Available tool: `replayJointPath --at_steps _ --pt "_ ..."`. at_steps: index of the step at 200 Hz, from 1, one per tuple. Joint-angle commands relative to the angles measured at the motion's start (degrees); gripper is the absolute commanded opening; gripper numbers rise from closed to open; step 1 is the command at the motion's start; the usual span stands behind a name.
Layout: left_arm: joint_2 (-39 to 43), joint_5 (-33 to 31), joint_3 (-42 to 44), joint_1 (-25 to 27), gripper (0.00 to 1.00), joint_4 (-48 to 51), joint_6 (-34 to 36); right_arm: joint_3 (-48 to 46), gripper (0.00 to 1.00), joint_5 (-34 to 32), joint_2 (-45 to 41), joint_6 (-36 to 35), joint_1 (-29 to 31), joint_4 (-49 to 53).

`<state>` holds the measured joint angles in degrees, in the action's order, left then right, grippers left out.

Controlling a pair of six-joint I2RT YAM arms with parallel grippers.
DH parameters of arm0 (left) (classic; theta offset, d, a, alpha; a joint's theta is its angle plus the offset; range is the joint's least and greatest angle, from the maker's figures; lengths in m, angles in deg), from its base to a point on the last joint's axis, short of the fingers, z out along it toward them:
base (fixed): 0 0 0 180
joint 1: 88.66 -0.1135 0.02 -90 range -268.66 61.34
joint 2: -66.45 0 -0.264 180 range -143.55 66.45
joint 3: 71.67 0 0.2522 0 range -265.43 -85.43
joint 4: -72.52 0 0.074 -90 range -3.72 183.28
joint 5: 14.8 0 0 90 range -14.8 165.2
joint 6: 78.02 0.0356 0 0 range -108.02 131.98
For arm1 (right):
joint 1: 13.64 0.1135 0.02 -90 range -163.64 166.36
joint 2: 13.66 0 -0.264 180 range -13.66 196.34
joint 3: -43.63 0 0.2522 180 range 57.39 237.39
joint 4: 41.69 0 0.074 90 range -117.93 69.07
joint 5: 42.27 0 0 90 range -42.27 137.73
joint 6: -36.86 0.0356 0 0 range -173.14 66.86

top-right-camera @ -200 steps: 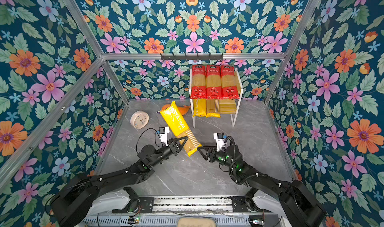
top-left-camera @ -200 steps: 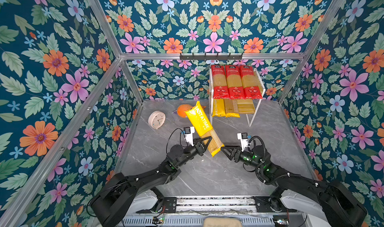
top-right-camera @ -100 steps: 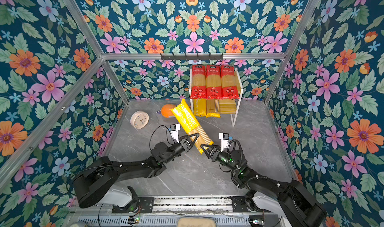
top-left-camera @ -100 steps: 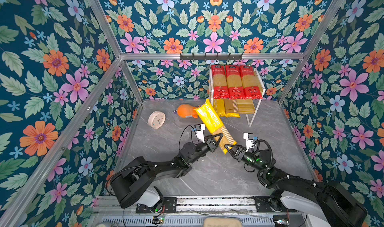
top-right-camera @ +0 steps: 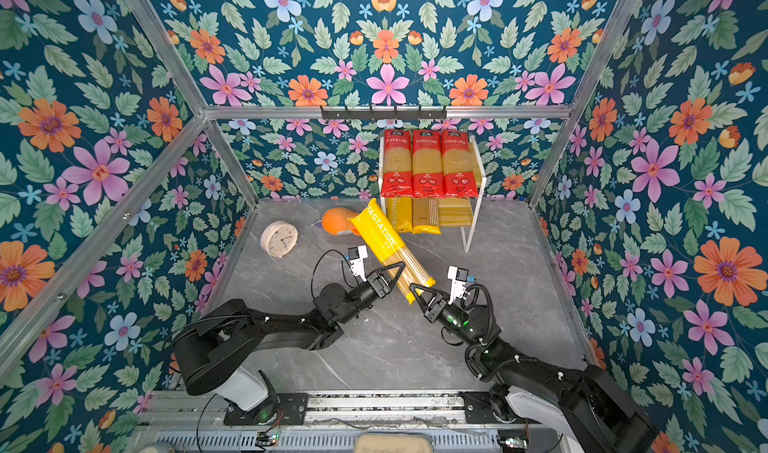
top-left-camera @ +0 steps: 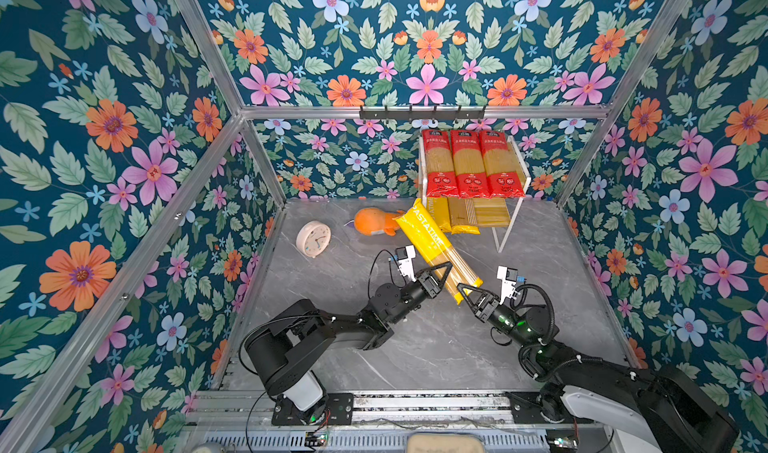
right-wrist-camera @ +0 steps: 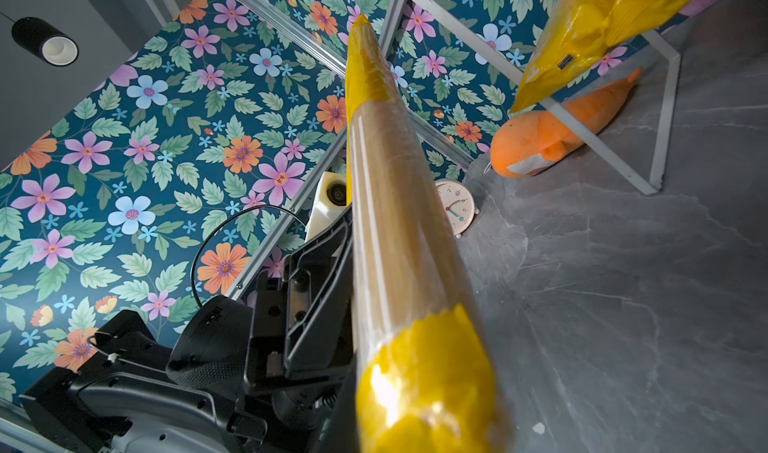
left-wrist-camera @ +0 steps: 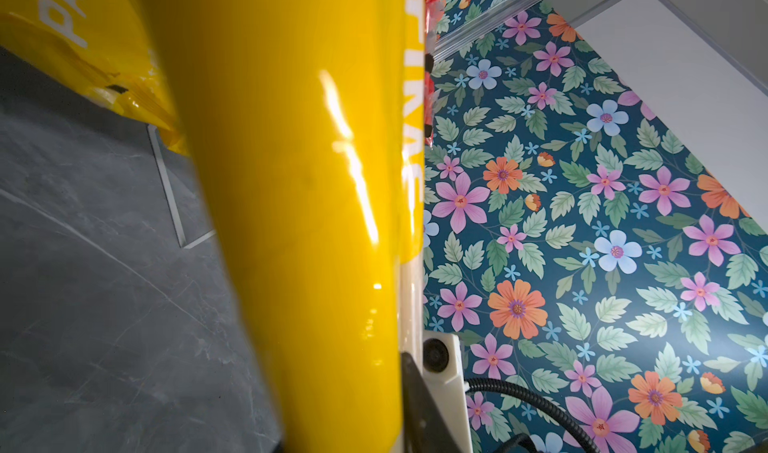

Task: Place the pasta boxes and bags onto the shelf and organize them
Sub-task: 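Carry the upright yellow bag toward the shelf with the right gripper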

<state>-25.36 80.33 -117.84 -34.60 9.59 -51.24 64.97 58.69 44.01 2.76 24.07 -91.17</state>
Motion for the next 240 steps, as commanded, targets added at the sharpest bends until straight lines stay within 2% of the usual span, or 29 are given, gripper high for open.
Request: replayJointPath --at_steps 1,21,64,119,169,194,240 --pt "-0.1 4.29 0.01 0.52 0.31 -7.73 -0.14 -0.36 0.05 -6.25 -2.8 -0.09 -0.02 4.25" --pt "-0.73 3.86 0.13 0.43 0.4 -7.84 -0.49 -0.44 0.0 -8.9 -6.91 -0.16 -0.01 10.02" --pt "-1.36 3.62 0.82 0.18 0.51 -8.57 -0.79 0.4 0.0 -12.8 -14.19 -1.14 -0.06 17.9" --pt "2.55 1.48 6.41 -1.15 0.59 -8.2 -0.12 3.05 0.0 -18.35 -20.04 -1.81 -1.0 29.46" --pt "15.06 -2.84 12.65 -1.94 0.62 7.72 6.99 5.96 0.0 -14.64 -19.83 -0.24 -8.36 30.02" --pt "22.02 -5.3 14.63 -1.94 0.63 16.4 10.39 7.85 0.0 -15.44 -19.25 -0.27 -9.9 30.93" --pt "30.52 -10.54 18.86 -2.03 0.64 26.55 12.36 15.97 0.0 -14.83 -9.86 1.0 -16.36 29.51"
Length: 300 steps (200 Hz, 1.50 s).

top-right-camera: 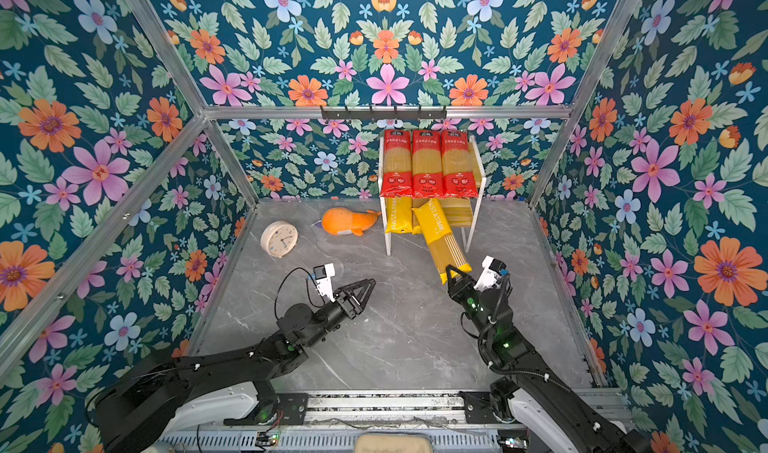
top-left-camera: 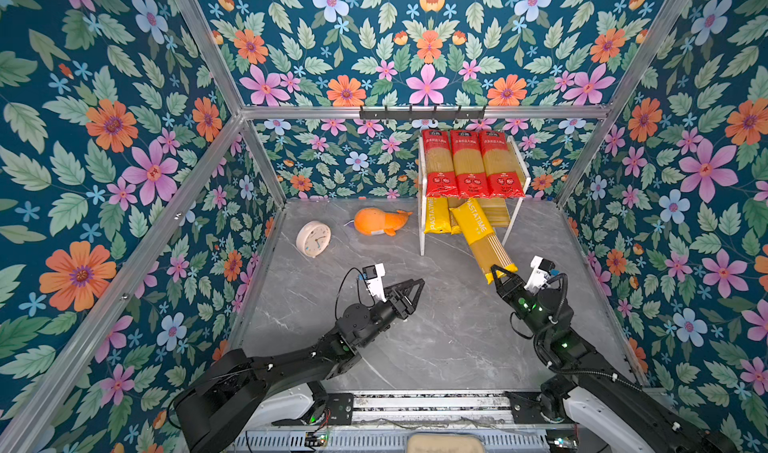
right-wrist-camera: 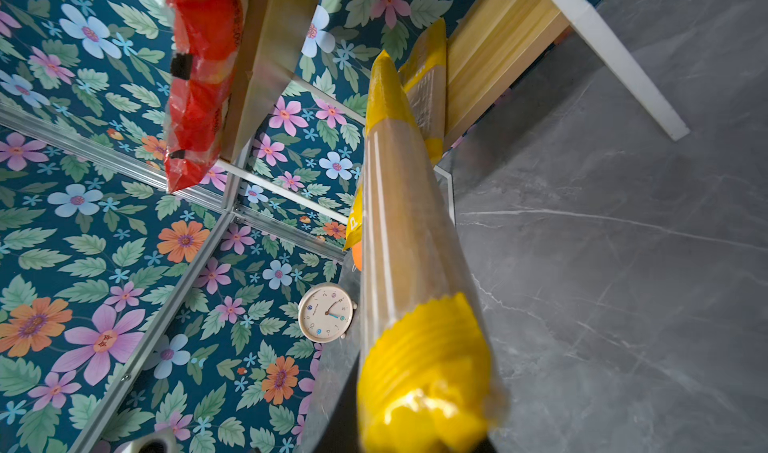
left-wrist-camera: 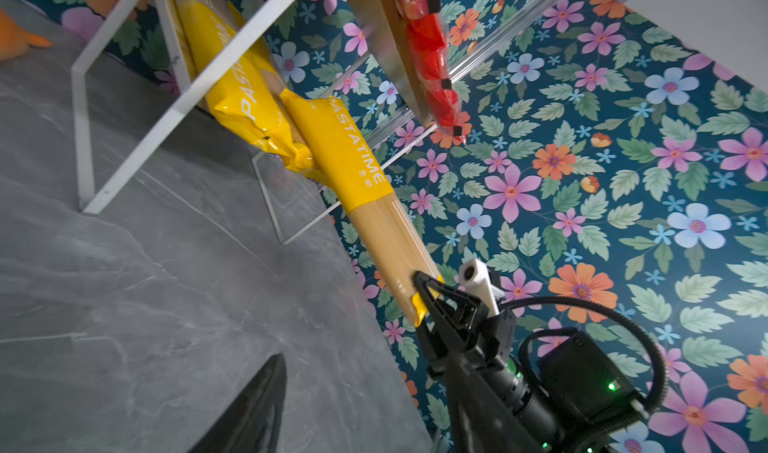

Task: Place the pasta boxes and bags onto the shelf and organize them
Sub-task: 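Carry the upright yellow bag toward the shelf with the right gripper, then stand the yellow bag at the shelf beside the other yellow bags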

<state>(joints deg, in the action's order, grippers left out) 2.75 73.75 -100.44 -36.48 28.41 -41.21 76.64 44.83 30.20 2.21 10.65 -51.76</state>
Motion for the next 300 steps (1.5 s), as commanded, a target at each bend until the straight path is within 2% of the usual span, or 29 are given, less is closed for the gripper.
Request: replayJointPath --at_steps 1,27,66,95,115,130,145,168,194,214,227,269,300 --pt "2.56 -4.02 1.51 -0.15 0.64 8.02 2.36 4.53 0.0 -0.97 4.31 1.53 -3.11 -9.99" --pt "4.95 -6.15 3.46 -0.15 0.63 12.19 2.05 10.32 0.0 0.2 13.36 2.3 -7.46 -14.73" --pt "7.09 -7.51 5.83 -0.11 0.63 13.52 1.07 19.85 0.0 1.19 27.58 3.34 -10.35 -21.54" --pt "6.7 -7.95 6.3 -0.07 0.63 13.77 0.93 24.34 0.0 -1.85 36.65 4.89 -10.45 -25.14" --pt "6.35 -7.88 6.3 -0.15 0.64 13.75 0.98 25.93 0.03 -2.3 41.63 7.43 -10.76 -26.88" --pt "6.38 -8.08 6.5 -0.09 0.64 13.66 0.98 26.71 0.1 -1.14 44.18 9.15 -10.85 -27.26" --pt "6.19 -8.3 6.74 -0.15 0.64 13.67 1.04 26.31 0.2 -1.28 44.61 9.86 -10.85 -26.37" --pt "5.63 -8.26 6.65 -0.15 0.64 13.48 1.24 24.91 0.39 -1.24 43.16 10.65 -11.14 -23.6" --pt "3.83 -7.83 5.71 -0.13 0.64 12.84 1.75 24.26 0.52 1.58 40.91 11.44 -12.43 -18.88" --pt "2.24 -6.88 4.84 -0.15 0.64 11.93 1.95 25.36 0.54 4.67 39.23 11.43 -13.93 -9.74" --pt "1.59 -6.44 4.57 -0.15 0.64 11.25 1.95 24.34 0.55 5.34 37.9 11.8 -14.67 -7.74" --pt "1.8 -6.37 4.52 -0.15 0.64 11.16 1.97 23.67 0.55 7.95 36.79 11.78 -16.78 -5.65" --pt "2.94 -6.66 5.22 -0.15 0.64 11.64 1.81 23.17 0.54 9.17 38.11 13.17 -17.96 -8.09"
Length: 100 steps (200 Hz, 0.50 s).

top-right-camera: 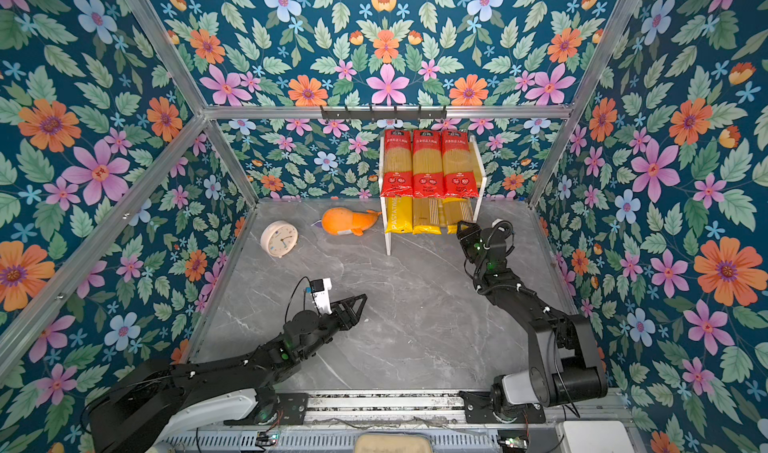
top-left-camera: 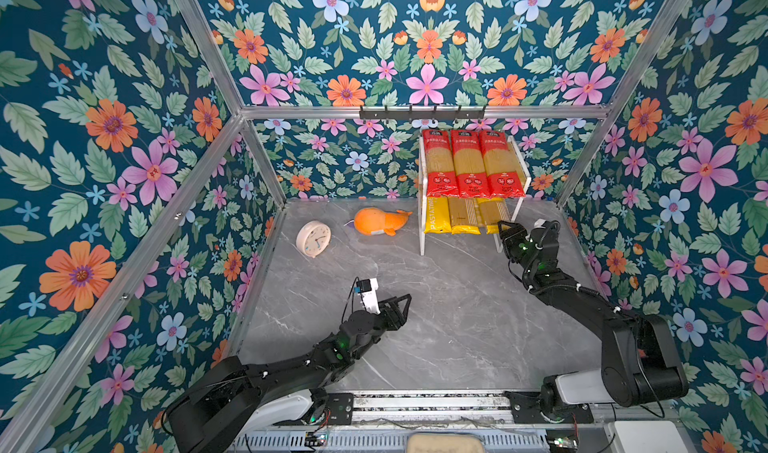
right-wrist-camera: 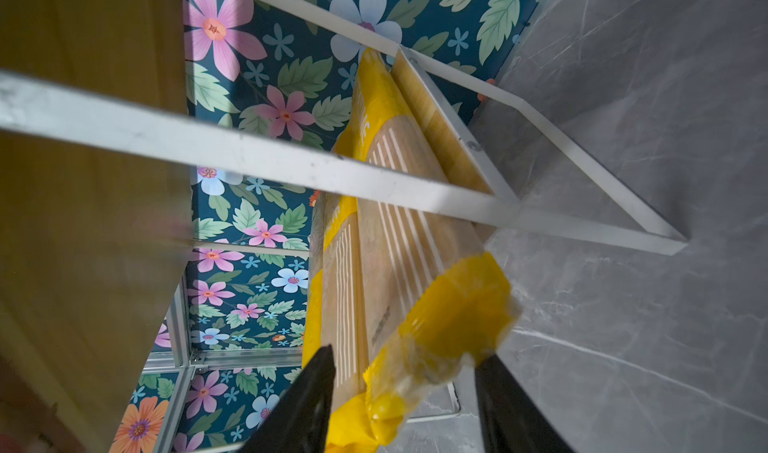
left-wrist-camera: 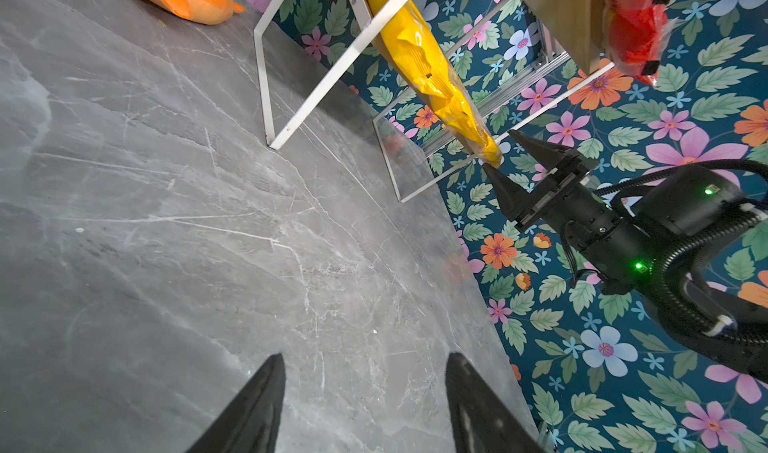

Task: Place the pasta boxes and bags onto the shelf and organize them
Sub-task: 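Stand the yellow bag at the shelf beside the other yellow bags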

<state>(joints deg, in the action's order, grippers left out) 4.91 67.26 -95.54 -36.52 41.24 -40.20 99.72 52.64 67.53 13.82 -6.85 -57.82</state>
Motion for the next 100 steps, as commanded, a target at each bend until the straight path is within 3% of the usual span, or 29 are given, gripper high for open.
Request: replayJointPath --at_steps 1,100 --pt "0.79 -0.2 0.29 -0.11 0.64 -1.19 0.78 0.15 0.54 1.39 0.84 1.54 -0.45 -2.07" --pt "0.59 -0.43 0.09 -0.11 0.64 -0.14 0.61 4.15 0.24 6.49 8.81 7.61 0.63 -9.79"
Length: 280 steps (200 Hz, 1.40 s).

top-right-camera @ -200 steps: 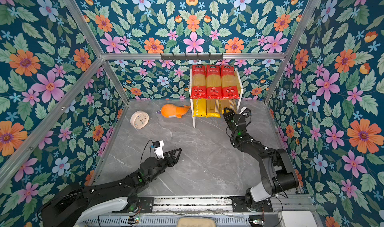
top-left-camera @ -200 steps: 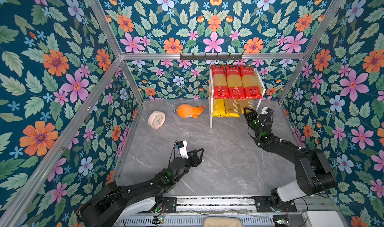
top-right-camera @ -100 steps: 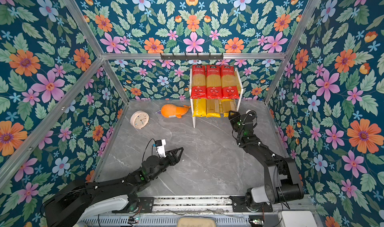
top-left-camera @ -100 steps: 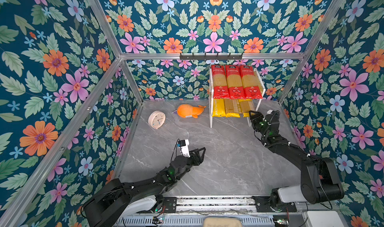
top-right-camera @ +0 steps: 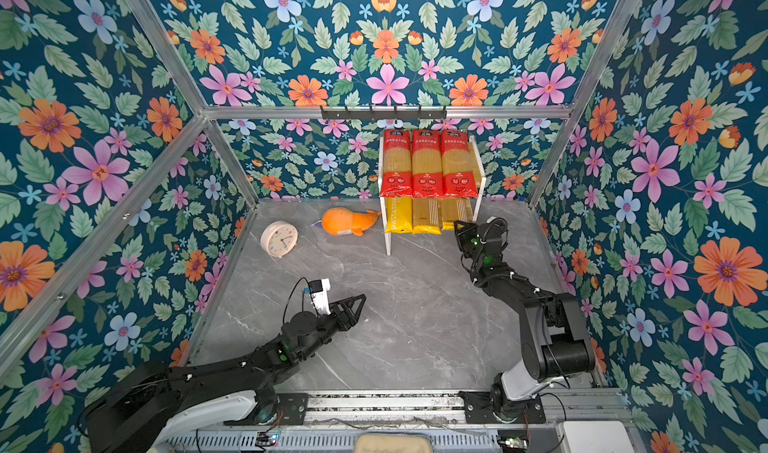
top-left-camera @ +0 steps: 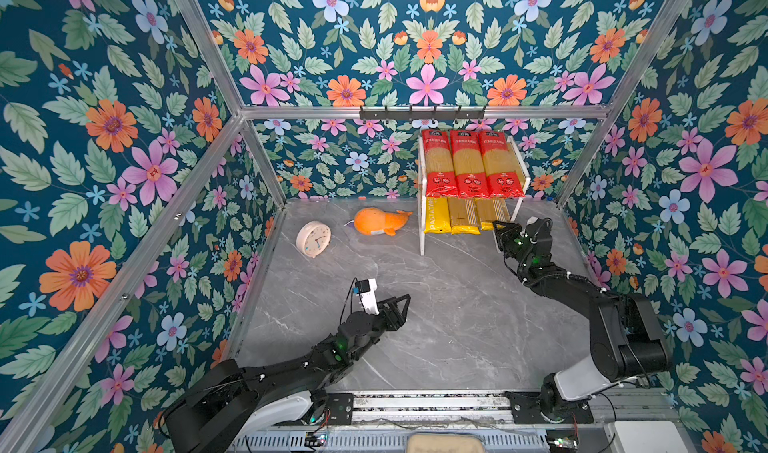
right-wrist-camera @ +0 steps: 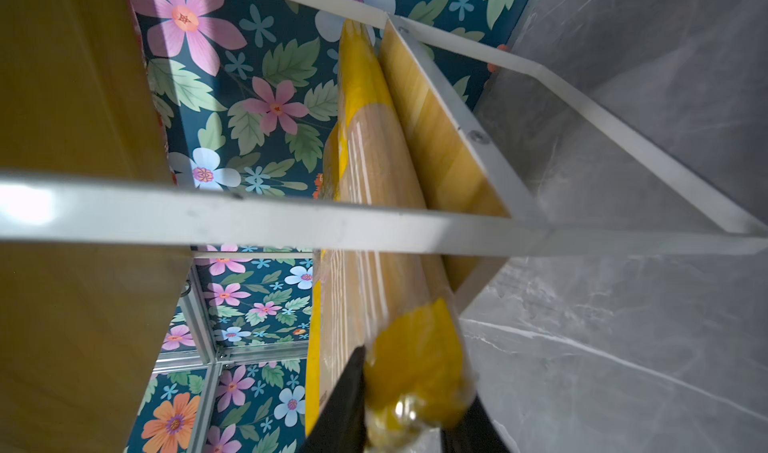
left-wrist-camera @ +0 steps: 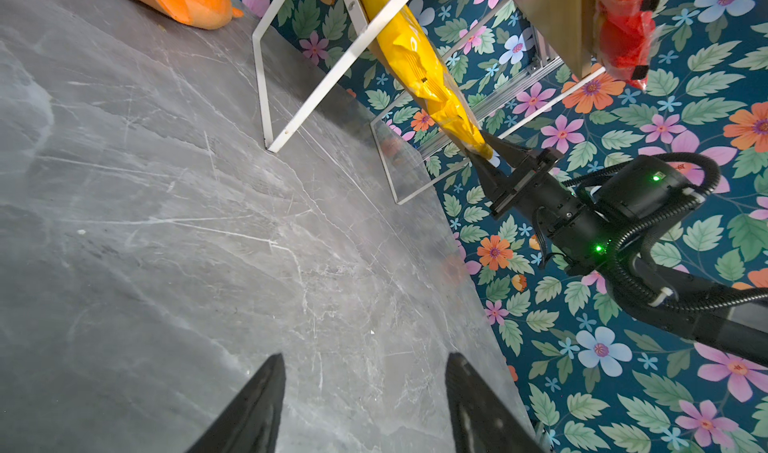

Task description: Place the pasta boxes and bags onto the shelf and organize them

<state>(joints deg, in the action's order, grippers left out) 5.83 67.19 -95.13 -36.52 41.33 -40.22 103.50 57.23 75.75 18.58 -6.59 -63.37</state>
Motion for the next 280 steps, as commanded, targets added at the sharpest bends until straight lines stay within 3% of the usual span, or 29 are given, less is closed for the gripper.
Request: replayJointPath --at_steps 1,54,129,149,178,195,237,261,280 --pt "-0.31 -0.4 -0.33 -0.11 0.64 -0.23 0.62 0.34 0.24 1.91 0.59 2.87 0.35 -4.35" --pt "0.05 -0.56 -0.35 -0.08 0.64 0.21 0.73 -1.4 0.1 2.79 0.27 4.14 0.25 -5.04" --pt "1.0 -0.88 0.81 -0.11 0.64 -0.09 0.39 -3.3 0.08 3.47 -2.21 4.33 0.07 -3.45" --pt "1.4 -1.16 0.62 -0.1 0.64 0.1 0.95 -2.96 0.16 3.56 -2.13 4.41 0.07 -3.04" --pt "3.4 -1.86 -0.46 -0.11 0.64 3.42 2.91 -3.39 0.45 4.13 -4.86 2.84 0.07 0.09" --pt "5.49 -2.76 -1.38 -0.32 0.64 6.89 5.16 -5.59 0.52 4.04 -7.76 0.78 0.16 3.13" --pt "11.24 -6.56 -6.32 -2.3 0.66 21.44 14.8 -15.28 0.54 5.89 -16.94 -7.94 0.6 10.66" --pt "15.25 -14.18 -8.8 -2.7 0.68 26.25 23.43 -17.54 0.55 1.25 -25.83 -23.01 0.51 25.48" --pt "15.96 -21.23 -8.95 -3.04 0.7 23.49 36.63 -17.07 0.56 -3.01 -31.47 -33.79 -1.69 33.11"
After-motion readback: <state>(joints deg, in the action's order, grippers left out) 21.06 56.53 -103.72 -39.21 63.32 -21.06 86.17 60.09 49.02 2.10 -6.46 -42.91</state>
